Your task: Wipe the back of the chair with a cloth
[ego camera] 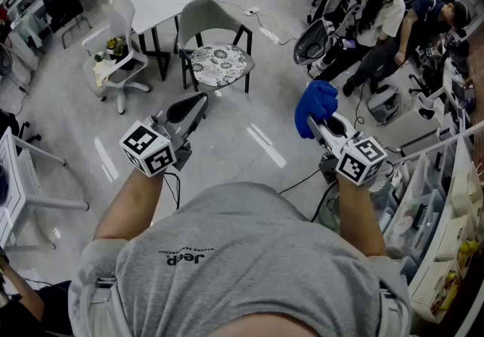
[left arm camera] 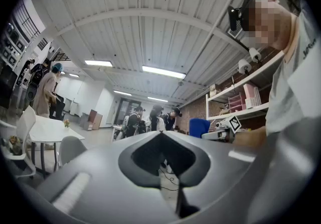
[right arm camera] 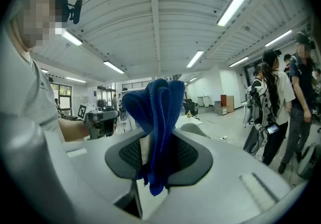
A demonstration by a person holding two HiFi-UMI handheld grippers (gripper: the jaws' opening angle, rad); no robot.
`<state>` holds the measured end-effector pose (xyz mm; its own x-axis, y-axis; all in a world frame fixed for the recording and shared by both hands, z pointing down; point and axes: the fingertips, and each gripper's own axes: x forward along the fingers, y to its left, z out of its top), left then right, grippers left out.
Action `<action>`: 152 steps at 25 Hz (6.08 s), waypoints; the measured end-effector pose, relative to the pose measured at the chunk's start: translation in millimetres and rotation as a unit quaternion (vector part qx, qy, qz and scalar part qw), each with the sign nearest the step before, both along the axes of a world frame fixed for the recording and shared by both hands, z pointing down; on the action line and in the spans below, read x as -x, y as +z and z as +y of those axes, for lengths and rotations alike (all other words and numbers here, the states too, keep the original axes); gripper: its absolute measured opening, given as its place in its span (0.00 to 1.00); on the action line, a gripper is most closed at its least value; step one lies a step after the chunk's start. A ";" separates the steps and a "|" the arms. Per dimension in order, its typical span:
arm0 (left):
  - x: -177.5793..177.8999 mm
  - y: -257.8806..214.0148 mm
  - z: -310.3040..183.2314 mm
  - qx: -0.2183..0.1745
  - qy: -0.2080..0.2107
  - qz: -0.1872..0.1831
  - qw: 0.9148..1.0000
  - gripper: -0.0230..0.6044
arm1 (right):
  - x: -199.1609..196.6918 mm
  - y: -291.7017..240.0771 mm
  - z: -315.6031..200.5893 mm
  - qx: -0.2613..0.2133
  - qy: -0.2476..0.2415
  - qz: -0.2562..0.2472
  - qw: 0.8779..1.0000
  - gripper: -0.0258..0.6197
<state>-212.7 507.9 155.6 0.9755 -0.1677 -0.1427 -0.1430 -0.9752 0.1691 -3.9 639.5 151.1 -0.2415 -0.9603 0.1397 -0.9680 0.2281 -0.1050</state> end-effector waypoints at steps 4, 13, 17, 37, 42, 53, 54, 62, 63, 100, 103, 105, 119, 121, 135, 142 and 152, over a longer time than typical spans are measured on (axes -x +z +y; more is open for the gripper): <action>-5.9 -1.8 2.7 -0.004 -0.001 -0.002 1.000 0.06 | -8.8 1.8 2.0 -0.001 0.001 -0.005 1.000 0.20; -22.7 -2.2 11.0 -0.006 -0.022 -0.003 1.000 0.06 | -35.4 0.9 9.5 -0.007 -0.009 -0.014 1.000 0.20; -34.7 -6.6 19.6 -0.011 -0.032 -0.006 0.999 0.06 | -52.3 -4.9 13.7 -0.017 -0.012 -0.027 0.999 0.20; -100.0 4.1 58.3 -0.004 -0.038 -0.033 0.999 0.06 | -106.6 12.9 38.3 -0.007 -0.041 -0.033 0.999 0.20; -105.3 14.6 26.7 0.003 -0.018 -0.033 0.999 0.06 | -107.4 20.0 12.3 -0.003 -0.029 -0.030 0.999 0.20; -168.8 24.8 -164.5 0.009 0.072 -0.010 0.997 0.06 | -139.0 19.6 -140.1 0.005 0.054 -0.013 0.998 0.20; -176.2 21.4 -185.1 0.007 0.083 -0.010 0.996 0.06 | -140.9 16.9 -159.0 0.004 0.060 -0.013 0.998 0.20; -215.4 9.1 -323.4 -0.002 0.142 -0.022 0.990 0.06 | -163.4 3.7 -288.3 -0.004 0.108 -0.021 0.994 0.20; -221.4 10.6 -335.8 0.002 0.146 -0.022 0.989 0.06 | -167.2 4.0 -299.1 -0.001 0.112 -0.021 0.993 0.20; -509.4 126.9 -530.6 0.103 0.030 -0.080 0.991 0.06 | -465.9 125.4 -550.2 0.092 -0.016 -0.071 0.993 0.20; -490.1 143.0 -576.6 0.110 0.014 -0.083 0.990 0.06 | -454.7 132.4 -590.6 0.101 -0.020 -0.062 0.993 0.20; -470.3 153.2 -602.5 0.117 -0.012 -0.081 0.990 0.06 | -444.9 138.2 -617.8 0.107 -0.029 -0.054 0.992 0.20; -235.0 260.4 -727.3 0.153 -0.262 -0.087 0.949 0.06 | -216.9 280.9 -878.7 0.157 -0.246 0.001 0.956 0.20; -204.7 273.0 -731.9 0.157 -0.280 -0.089 0.943 0.06 | -175.5 302.3 -904.6 0.162 -0.267 0.010 0.950 0.20; -87.4 322.9 -733.4 0.179 -0.335 -0.104 0.919 0.06 | -7.3 441.3 -993.9 0.219 -0.333 0.105 0.911 0.20; -83.6 332.0 -733.4 0.192 -0.333 -0.100 0.918 0.06 | -19.0 449.3 -1015.0 0.226 -0.314 0.098 0.917 0.20; -114.4 322.7 -744.0 0.188 -0.311 -0.103 0.926 0.06 | -77.4 444.3 -1043.4 0.248 -0.232 0.060 0.939 0.20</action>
<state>-98.3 -236.1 478.3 0.6729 -0.7068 0.2184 -0.7246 -0.5702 0.3871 73.5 -404.0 595.4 -0.5708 -0.5660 0.5948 -0.7887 0.5793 -0.2058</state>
